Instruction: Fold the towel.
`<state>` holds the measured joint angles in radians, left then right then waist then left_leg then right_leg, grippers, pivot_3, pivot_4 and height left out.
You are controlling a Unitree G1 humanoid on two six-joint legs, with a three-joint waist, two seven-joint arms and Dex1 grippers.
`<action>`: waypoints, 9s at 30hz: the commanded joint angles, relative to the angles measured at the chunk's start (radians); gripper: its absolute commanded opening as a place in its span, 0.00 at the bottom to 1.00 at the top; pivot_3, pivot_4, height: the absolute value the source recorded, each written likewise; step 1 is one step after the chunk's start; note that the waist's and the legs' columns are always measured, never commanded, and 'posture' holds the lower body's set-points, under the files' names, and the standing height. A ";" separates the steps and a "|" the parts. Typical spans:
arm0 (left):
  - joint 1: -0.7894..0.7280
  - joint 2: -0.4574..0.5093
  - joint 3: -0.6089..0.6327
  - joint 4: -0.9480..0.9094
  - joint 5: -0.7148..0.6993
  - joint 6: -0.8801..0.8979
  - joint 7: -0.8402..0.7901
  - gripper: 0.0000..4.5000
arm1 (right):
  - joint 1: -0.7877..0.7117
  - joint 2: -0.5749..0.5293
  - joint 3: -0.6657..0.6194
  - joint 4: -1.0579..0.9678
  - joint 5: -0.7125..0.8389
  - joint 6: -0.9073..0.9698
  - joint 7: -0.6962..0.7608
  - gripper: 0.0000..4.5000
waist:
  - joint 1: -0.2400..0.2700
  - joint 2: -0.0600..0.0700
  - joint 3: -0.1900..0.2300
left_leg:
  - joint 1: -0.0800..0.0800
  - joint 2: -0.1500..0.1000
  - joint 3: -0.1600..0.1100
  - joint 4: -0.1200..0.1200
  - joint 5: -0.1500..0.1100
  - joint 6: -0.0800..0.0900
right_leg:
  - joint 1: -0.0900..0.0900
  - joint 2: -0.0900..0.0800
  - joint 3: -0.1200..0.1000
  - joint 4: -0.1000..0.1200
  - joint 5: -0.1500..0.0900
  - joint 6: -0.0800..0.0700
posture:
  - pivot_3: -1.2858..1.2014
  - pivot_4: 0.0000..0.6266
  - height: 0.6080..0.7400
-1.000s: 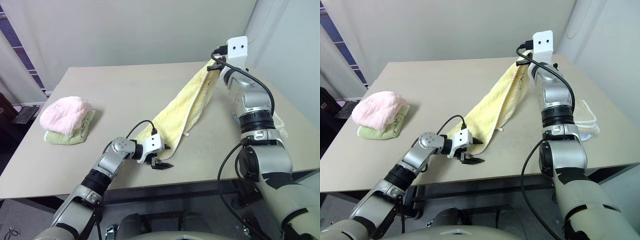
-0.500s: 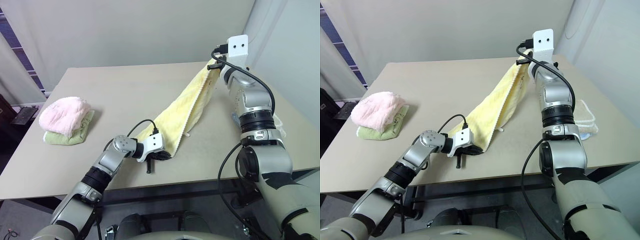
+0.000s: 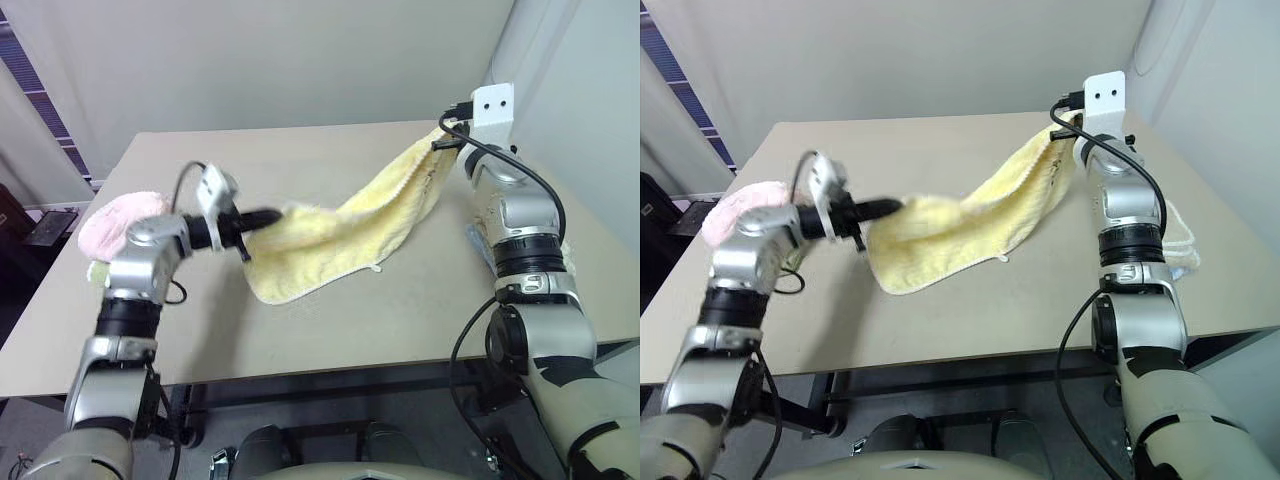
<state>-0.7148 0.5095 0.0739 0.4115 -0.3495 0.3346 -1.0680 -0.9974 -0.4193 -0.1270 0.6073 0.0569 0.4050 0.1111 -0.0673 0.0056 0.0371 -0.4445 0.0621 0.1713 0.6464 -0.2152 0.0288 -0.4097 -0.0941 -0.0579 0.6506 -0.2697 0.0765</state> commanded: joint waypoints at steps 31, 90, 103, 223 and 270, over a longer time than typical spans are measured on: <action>-0.248 0.146 0.083 0.663 0.173 -0.354 -0.075 0.01 | 0.551 -0.239 -0.132 -0.666 0.286 0.109 0.417 0.00 | -0.001 -0.002 0.006 | -0.003 0.003 -0.001 -0.002 0.001 0.001 | -0.004 0.006 0.000 0.000 0.001 0.006 | 0.52 0.00 1.00; 0.187 0.259 -0.073 0.066 -0.055 0.159 -0.354 0.01 | 1.100 -0.408 -0.233 -0.857 0.406 0.153 0.780 0.00 | 0.025 -0.006 0.006 | 0.001 0.002 0.000 -0.017 -0.002 -0.001 | 0.000 -0.003 -0.008 -0.031 0.005 -0.006 | 0.52 0.00 1.00; -0.018 0.143 -0.031 0.440 0.025 -0.017 -0.238 0.01 | 0.798 -0.296 -0.058 -0.558 0.303 0.087 0.689 0.00 | 0.023 -0.007 0.006 | 0.001 0.003 -0.001 -0.002 -0.002 0.001 | 0.001 -0.002 -0.008 -0.018 0.007 -0.003 | 0.52 0.00 1.00; 0.136 0.017 -0.104 0.164 0.091 -0.092 -0.201 1.00 | 1.061 -0.148 -0.539 -1.047 1.239 0.847 0.240 0.00 | 0.024 -0.002 0.001 | 0.002 0.004 0.008 -0.015 -0.003 0.003 | 0.001 -0.003 -0.007 -0.032 0.014 0.000 | 0.52 0.00 1.00; 0.143 -0.016 -0.114 0.141 0.096 -0.097 -0.176 1.00 | 0.540 -0.137 0.507 -0.893 0.370 0.430 0.605 0.32 | 0.024 -0.005 0.001 | 0.000 0.006 0.009 -0.002 -0.004 0.004 | -0.005 -0.004 -0.008 -0.020 0.015 -0.002 | 0.52 0.00 1.00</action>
<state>-0.5624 0.4879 -0.0471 0.5847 -0.2490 0.2497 -1.2418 -0.4350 -0.5633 0.4410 -0.2497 0.4107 0.8641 0.7077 -0.0437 0.0003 0.0382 -0.4445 0.0678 0.1807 0.6446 -0.2192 0.0326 -0.4149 -0.0979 -0.0655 0.6310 -0.2546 0.0746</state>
